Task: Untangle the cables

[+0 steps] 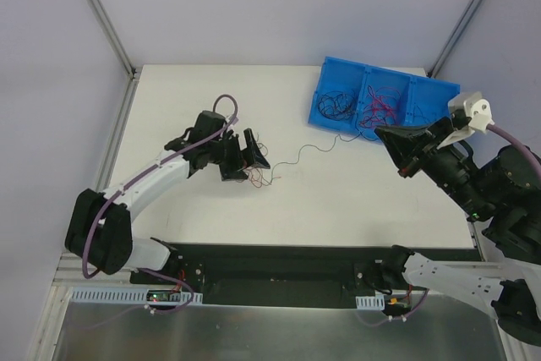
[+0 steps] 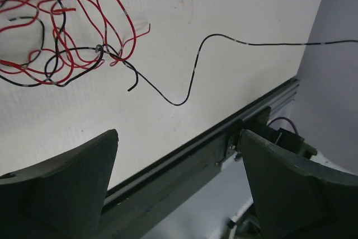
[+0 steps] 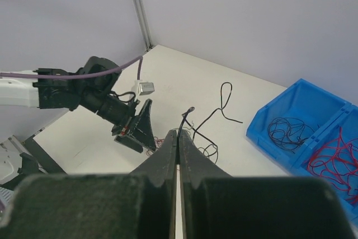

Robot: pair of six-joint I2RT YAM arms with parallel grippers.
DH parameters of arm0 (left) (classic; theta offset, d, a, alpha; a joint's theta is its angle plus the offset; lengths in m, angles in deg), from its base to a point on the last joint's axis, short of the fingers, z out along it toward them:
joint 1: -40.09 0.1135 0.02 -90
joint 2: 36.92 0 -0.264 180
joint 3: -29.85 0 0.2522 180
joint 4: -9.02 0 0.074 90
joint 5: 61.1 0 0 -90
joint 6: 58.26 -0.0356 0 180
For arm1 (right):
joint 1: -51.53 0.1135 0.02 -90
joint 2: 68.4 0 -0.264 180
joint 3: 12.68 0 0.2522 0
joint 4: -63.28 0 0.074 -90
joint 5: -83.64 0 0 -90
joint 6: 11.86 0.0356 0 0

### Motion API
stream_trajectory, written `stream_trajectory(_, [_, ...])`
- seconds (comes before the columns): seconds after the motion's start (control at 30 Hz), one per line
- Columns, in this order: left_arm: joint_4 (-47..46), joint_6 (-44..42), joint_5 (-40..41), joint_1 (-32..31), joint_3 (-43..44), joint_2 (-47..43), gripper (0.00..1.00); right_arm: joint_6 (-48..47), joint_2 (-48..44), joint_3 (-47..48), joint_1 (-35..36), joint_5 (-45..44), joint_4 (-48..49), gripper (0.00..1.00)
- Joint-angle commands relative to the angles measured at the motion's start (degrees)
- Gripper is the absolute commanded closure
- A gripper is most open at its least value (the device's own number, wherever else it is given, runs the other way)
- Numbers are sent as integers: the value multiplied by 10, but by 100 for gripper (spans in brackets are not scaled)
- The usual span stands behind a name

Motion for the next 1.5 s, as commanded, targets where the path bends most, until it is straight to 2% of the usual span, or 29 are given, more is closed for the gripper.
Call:
stream_trajectory(0.0, [-55, 164, -61, -3, 3, 52, 11, 10, -14, 9, 1, 2, 24, 100])
stream_trajectory(0.17, [-89, 217, -29, -2, 33, 117, 11, 27, -25, 8, 1, 11, 15, 100])
stream_trajectory(0.27, [-89, 244, -8, 14, 60, 175, 16, 35, -42, 9, 1, 15, 13, 100])
stream_trajectory(0.37, [-125, 283, 3, 44, 71, 220, 35, 48, -56, 14, 1, 16, 0, 100])
stream_trajectory(0.4, [-142, 284, 15, 60, 74, 233, 49, 50, -58, 20, 1, 19, -10, 100])
stream_trajectory(0.47, [-147, 263, 43, 90, 90, 263, 69, 52, -68, 27, 1, 15, -26, 100])
stream_trajectory(0.53, [-147, 255, 44, 131, 100, 297, 75, 52, -80, 34, 1, 3, -40, 100])
stream_trajectory(0.67, [-140, 233, 39, 217, 98, 322, 74, 42, -107, 56, 1, -18, -57, 100])
stream_trajectory(1.0, [-87, 151, 90, 373, 82, 228, 72, -3, -141, 106, 1, -66, -71, 100])
stream_trajectory(1.17, [-79, 137, 87, 404, 83, 202, 70, -17, -144, 136, 1, -71, -68, 99])
stream_trajectory(1.3, [-79, 139, 66, 405, 81, 187, 69, -9, -153, 87, 1, -65, -23, 100])
stream_trajectory(1.47, [-87, 140, 11, 402, 64, 141, 64, 8, -106, 36, 1, -66, -12, 100])
